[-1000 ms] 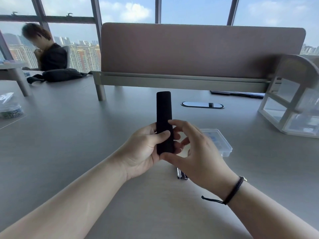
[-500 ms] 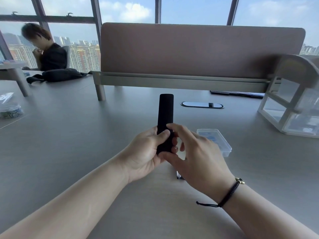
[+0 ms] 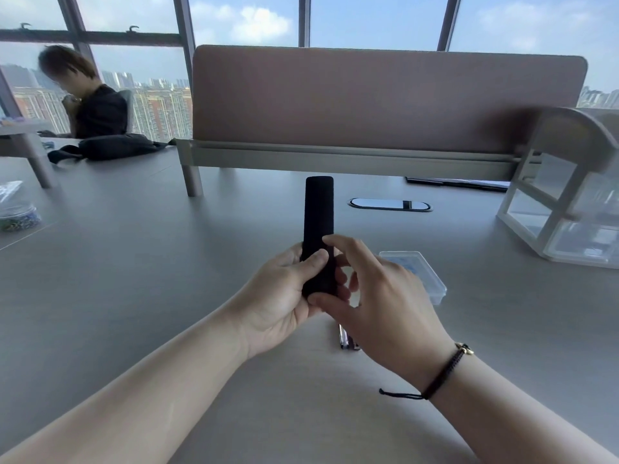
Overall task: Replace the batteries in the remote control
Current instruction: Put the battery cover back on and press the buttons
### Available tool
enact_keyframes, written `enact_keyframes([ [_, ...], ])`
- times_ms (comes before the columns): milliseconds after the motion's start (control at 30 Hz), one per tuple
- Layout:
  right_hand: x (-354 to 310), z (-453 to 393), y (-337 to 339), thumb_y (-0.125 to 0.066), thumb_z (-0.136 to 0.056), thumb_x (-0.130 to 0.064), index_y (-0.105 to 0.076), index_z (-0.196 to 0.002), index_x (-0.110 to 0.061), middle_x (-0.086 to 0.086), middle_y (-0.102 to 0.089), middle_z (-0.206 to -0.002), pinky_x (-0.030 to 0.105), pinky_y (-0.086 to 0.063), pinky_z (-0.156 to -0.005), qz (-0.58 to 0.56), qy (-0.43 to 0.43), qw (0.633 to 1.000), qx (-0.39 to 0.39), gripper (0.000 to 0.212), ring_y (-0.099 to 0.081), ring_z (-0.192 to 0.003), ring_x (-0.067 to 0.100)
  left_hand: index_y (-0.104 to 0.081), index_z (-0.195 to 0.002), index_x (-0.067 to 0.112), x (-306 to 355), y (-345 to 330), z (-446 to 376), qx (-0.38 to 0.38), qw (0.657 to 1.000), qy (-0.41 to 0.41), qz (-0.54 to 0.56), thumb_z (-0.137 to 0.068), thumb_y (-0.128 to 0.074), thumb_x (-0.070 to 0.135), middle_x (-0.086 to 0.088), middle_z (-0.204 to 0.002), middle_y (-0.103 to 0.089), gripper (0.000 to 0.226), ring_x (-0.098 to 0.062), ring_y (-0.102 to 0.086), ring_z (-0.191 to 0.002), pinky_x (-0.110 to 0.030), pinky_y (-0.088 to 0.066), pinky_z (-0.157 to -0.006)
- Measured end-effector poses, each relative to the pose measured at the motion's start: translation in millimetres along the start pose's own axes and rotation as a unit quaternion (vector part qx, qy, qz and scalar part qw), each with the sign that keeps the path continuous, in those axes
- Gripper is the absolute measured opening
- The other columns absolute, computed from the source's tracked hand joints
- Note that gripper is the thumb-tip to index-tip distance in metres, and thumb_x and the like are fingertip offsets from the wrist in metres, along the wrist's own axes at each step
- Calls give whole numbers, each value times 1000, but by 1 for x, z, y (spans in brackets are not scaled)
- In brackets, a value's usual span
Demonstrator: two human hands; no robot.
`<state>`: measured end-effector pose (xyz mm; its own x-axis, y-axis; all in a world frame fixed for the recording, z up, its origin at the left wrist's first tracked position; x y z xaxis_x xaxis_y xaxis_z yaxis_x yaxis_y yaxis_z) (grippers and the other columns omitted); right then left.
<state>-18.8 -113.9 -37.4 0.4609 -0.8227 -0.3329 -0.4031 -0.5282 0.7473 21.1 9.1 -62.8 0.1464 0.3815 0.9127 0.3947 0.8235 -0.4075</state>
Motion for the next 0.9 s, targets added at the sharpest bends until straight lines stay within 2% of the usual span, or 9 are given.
enact_keyframes([
  [200, 0, 0, -1, -75, -73, -48, -44, -133, -36, -17, -69, -102, 31, -52, -64, -16, -10, 1000, -16, 69, -62, -81, 6, -60, -122, -2, 3, 1, 2, 11, 999, 29, 32, -104, -40, 39, -23, -93, -65, 49, -33, -66, -79, -46, -56, -81],
  [333, 1, 1, -1, -74, -73, -46, -41, -134, -39, -18, -67, -105, 32, -53, -67, -28, -17, 999, -21, 70, -62, -84, 6, -61, -119, 0, 3, 4, 0, 30, 999, 12, -4, -104, -45, 27, -19, -89, -67, 35, -29, -68, -75, -40, -58, -69],
  [467, 3, 1, -3, -73, -73, -48, -38, -135, -40, -19, -66, -106, 31, -52, -69, -38, -23, 999, -26, 71, -61, -86, 4, -64, -114, 2, 4, 3, 1, 31, 999, 7, -29, -102, -47, 19, -16, -87, -69, 27, -24, -68, -73, -38, -59, -68],
  [600, 5, 0, -3, -73, -72, -51, -37, -131, -44, -20, -65, -103, 30, -52, -71, -54, -31, 998, -18, 70, -60, -83, 6, -65, -118, -3, 4, 2, 1, 46, 999, 25, 4, -103, -45, 30, -17, -90, -66, 42, -24, -63, -74, -38, -54, -69],
  [700, 8, 0, -3, -73, -71, -52, -37, -128, -46, -22, -64, -104, 32, -53, -73, -66, -35, 997, -9, 68, -60, -79, 6, -64, -123, -4, 4, 3, 2, 51, 996, 48, 46, -102, -43, 40, -16, -91, -61, 53, -22, -57, -73, -32, -51, -65],
  [900, 10, -1, -2, -71, -74, -52, -36, -126, -51, -28, -63, -106, 31, -52, -74, -85, -49, 995, -15, 62, -60, -82, 2, -68, -118, -1, 4, 4, 3, 43, 996, 46, 70, -94, -57, 30, -11, -84, -55, 40, -20, -56, -72, -30, -55, -62],
])
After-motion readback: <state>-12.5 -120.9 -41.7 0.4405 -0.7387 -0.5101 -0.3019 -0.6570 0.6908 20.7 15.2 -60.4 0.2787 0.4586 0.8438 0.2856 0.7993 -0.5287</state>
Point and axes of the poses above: each hand's wrist, its own z-axis away from the middle knuckle, its own y-axis out of the back of the hand, x = y × z, the point moved 4 cm from there along -z, towards the middle knuckle
